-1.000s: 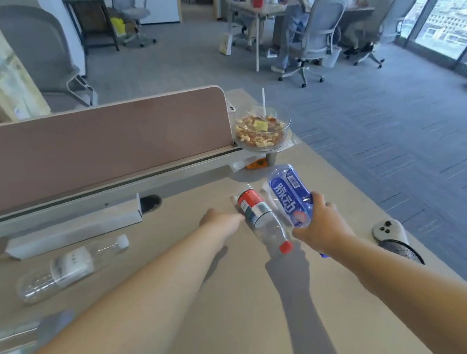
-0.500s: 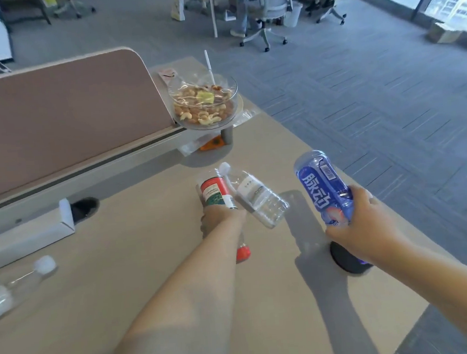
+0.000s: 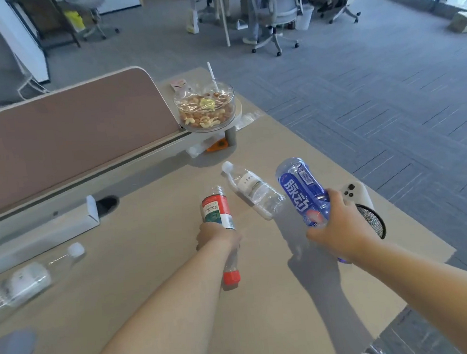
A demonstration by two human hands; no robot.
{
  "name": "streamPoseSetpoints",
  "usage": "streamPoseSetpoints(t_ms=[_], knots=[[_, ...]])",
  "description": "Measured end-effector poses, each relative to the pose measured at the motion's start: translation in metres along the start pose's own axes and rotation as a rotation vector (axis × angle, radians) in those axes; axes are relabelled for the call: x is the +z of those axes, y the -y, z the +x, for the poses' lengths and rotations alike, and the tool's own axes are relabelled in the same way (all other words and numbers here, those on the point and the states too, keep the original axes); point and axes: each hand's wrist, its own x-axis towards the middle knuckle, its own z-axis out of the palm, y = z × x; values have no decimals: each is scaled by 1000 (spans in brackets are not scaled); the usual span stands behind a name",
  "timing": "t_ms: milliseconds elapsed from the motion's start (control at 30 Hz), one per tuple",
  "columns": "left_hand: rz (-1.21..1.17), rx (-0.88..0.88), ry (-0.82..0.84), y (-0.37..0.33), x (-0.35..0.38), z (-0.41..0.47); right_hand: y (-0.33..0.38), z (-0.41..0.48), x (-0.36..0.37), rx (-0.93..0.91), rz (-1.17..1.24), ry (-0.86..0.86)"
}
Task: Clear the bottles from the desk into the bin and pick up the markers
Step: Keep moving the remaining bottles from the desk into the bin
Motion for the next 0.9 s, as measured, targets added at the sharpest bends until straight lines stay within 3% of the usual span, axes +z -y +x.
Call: streamPoseSetpoints(t_ms=[233, 433, 633, 900], knots=[[-11, 219, -53, -47, -18, -102, -19, -23, -68, -86, 32, -108], [38, 411, -4, -99, 24, -226, -101, -68, -171, -105, -14, -198], [84, 610, 140, -123, 141, -351, -252, -130, -278, 73, 0, -344], [380, 738, 556, -72, 347, -511, -477, -274, -332, 559, 27, -472]])
